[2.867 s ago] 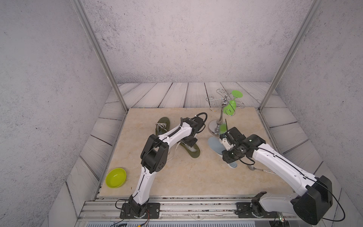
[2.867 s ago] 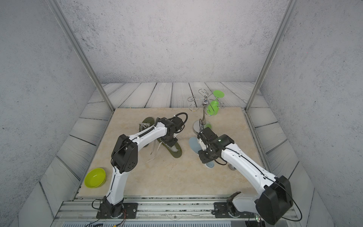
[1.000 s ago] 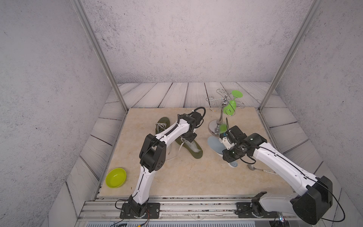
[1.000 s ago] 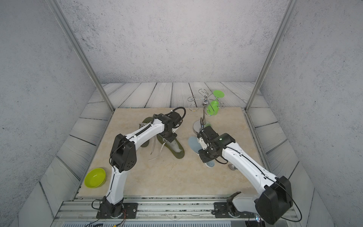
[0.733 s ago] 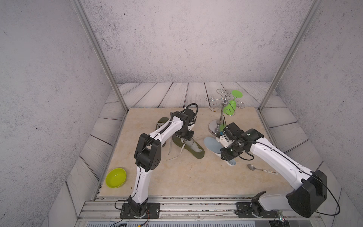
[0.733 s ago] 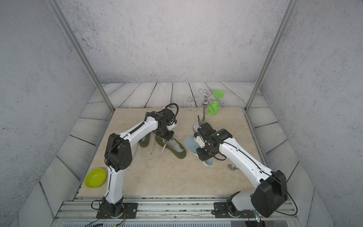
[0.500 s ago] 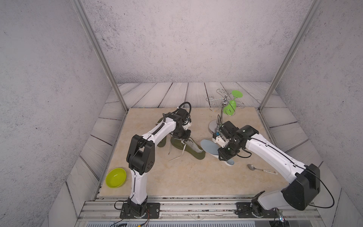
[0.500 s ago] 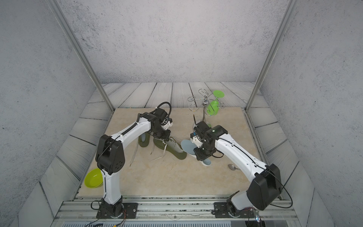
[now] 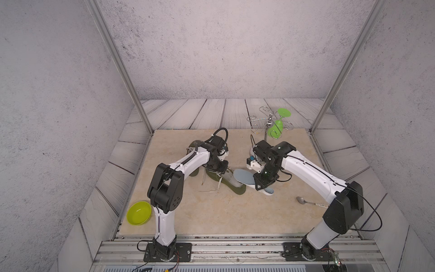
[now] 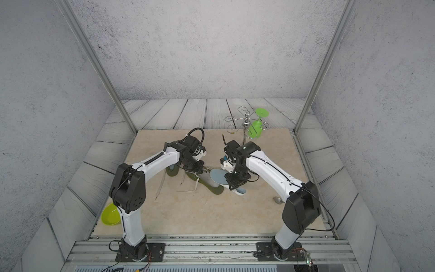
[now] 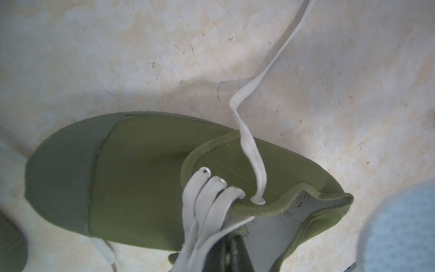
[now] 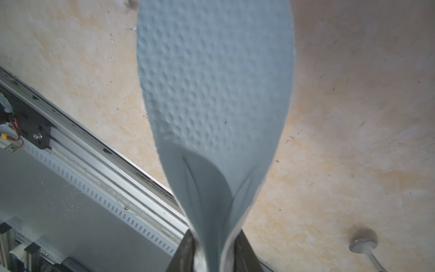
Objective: Insert the insole into the shoe
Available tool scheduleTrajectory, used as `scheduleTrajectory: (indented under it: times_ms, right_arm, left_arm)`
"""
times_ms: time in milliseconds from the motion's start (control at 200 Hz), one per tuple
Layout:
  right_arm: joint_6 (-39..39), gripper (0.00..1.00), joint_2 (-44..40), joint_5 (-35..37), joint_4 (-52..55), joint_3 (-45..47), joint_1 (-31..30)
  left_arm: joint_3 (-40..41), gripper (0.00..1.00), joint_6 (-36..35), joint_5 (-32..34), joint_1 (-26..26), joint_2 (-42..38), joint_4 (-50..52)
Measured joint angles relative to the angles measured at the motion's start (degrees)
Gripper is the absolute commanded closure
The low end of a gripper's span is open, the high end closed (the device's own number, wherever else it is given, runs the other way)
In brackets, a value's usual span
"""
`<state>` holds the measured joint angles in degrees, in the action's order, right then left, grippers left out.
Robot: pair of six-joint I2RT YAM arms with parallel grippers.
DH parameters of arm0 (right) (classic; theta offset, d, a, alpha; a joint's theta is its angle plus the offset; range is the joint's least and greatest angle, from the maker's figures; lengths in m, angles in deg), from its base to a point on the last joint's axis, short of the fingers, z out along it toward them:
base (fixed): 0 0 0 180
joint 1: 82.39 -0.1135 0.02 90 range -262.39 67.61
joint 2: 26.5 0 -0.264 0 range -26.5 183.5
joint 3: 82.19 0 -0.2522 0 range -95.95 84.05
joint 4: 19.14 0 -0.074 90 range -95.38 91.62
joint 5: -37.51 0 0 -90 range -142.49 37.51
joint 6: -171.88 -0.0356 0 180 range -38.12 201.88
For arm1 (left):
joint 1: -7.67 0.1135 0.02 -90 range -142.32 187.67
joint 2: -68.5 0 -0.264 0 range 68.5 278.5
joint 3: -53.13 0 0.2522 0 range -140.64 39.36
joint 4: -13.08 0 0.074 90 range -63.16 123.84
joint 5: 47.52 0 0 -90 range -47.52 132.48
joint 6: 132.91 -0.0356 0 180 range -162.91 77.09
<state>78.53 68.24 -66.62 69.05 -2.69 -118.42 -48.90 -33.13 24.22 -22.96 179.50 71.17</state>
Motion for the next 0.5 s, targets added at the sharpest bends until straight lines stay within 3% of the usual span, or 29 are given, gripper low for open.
scheduleTrajectory:
  times_ms: [500]
  right_arm:
    - [0.0,0.72,6.78,-4.17,2.69,-4.7,-1.57]
  left_arm:
    - [0.0,1.0,1.9,-0.46,-0.22,-0.04,-0.92]
